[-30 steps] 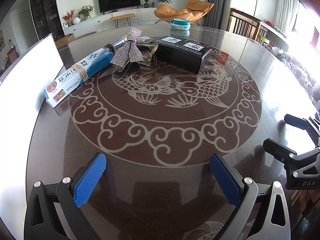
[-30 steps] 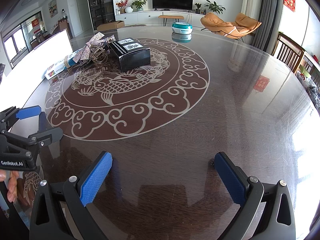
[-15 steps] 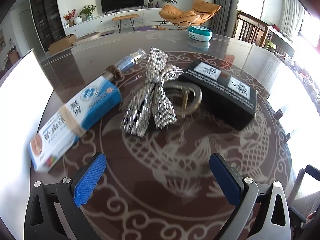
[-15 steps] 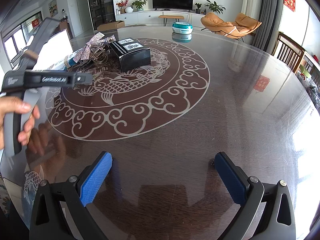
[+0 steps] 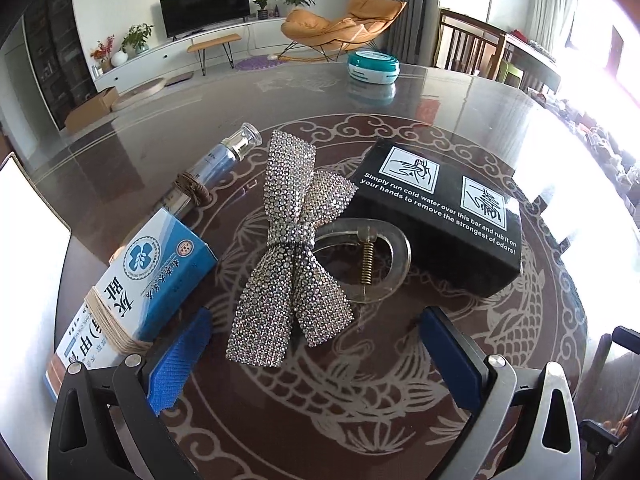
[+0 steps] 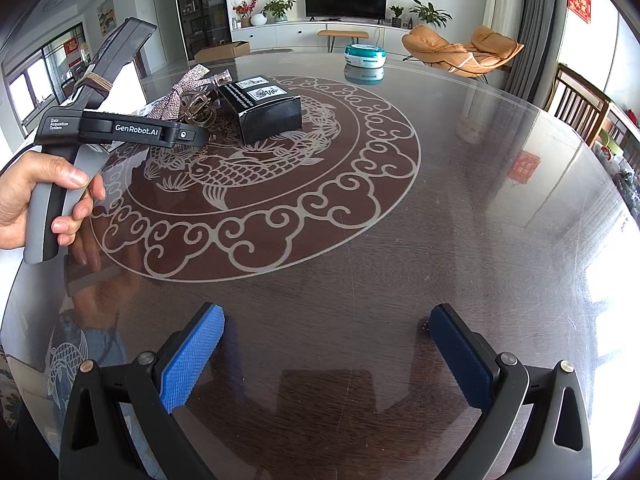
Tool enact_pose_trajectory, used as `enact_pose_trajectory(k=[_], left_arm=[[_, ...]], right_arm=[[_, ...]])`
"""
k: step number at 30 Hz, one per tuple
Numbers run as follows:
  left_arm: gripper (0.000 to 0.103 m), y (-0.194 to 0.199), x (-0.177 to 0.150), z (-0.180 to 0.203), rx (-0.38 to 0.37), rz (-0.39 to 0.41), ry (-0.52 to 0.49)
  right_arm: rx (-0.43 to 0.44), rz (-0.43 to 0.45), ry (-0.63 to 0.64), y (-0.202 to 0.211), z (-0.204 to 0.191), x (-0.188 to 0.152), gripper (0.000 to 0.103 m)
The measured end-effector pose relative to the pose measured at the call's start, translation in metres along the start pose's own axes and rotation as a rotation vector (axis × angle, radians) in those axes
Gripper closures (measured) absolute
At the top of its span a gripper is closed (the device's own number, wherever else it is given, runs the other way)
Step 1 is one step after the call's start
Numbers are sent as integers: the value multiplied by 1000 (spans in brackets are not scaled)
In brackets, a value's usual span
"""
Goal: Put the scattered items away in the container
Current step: 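Lower the left tool onto the silver rhinestone bow and close on it, then close the right tool on the black soap box while the left tool holds the bow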
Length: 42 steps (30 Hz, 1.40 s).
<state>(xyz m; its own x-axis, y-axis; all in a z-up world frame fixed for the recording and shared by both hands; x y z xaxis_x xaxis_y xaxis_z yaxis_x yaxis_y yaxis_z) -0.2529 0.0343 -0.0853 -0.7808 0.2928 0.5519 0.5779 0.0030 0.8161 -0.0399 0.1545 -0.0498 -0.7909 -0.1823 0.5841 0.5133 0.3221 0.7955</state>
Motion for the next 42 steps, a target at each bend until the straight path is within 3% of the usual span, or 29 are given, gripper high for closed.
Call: enact_pose_trajectory(k=[14, 24, 29, 30, 34, 36, 42], left_arm=[[0, -9, 16, 4, -7, 6, -13], [0, -21, 37, 9, 26, -3, 33], [0, -20, 32, 9, 30, -4, 31], [4, -18, 32, 10, 31, 4, 32], [38, -11, 31, 9, 36, 35, 48], [47, -8, 28, 8, 41, 40, 57], [50, 4, 7, 1, 71, 45, 95]], right_arm=[[1, 0, 1, 0, 0, 0, 0], [1, 0, 1, 0, -1, 0, 0], [1, 0, 1, 1, -1, 0, 0], [1, 0, 1, 1, -1, -1, 0], [1, 0, 1, 1, -1, 0, 0], [1, 0, 1, 1, -1, -1, 0], [1, 0, 1, 1, -1, 0, 0]])
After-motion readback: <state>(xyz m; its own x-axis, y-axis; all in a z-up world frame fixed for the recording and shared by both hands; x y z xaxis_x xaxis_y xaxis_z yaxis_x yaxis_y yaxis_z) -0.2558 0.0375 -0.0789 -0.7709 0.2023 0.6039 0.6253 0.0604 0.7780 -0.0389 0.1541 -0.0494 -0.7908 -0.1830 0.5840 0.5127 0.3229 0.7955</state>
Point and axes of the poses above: each gripper's, at about its wrist camera, not at the fingertips, and y roughly against the way its jaws point, z to its right, x to its top, the point moved 5 cm from there along -y, roughly the way its jaws point, and after that the axes turned 12 degrees about x, right-handed, at the moved point
